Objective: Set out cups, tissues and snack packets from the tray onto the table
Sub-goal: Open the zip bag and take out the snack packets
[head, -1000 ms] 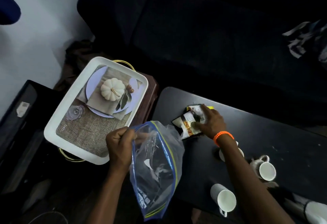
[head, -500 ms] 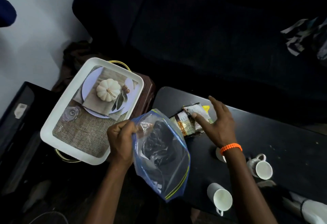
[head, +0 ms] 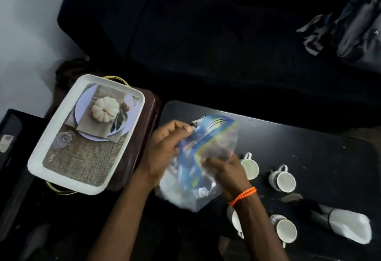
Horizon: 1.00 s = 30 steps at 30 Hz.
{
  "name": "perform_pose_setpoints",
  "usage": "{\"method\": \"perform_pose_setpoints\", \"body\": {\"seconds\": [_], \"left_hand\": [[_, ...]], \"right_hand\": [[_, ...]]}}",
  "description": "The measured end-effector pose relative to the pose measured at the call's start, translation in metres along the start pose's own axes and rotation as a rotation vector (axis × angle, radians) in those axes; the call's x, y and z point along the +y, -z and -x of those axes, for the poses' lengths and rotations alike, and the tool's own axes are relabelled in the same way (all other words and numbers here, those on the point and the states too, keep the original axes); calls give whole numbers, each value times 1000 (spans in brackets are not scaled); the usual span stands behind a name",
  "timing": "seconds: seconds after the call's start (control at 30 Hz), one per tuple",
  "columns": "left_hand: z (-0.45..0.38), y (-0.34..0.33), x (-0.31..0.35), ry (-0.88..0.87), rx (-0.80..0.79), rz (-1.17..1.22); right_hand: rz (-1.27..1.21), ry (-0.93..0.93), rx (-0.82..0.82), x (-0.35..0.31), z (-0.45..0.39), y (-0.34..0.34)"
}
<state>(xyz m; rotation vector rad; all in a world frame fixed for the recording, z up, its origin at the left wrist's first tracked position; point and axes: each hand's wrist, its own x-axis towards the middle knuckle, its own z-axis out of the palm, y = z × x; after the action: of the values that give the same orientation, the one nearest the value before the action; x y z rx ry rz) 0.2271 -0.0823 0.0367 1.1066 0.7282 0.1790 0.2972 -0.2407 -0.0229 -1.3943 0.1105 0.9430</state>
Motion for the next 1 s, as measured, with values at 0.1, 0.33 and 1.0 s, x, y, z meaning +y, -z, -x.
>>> {"method": "perform_pose_setpoints", "body": {"seconds": [0.1, 0.33, 1.0], "left_hand": [[1, -2, -5, -76, 18, -328], [-5, -82, -45, 290, -278, -230], [-19, -291, -115, 421, -380, -141]], "right_hand": [[-250, -51, 211, -14, -5, 33], [-266, -188, 132, -43, -1, 63], [635, 258, 632, -71, 87, 275]]}}
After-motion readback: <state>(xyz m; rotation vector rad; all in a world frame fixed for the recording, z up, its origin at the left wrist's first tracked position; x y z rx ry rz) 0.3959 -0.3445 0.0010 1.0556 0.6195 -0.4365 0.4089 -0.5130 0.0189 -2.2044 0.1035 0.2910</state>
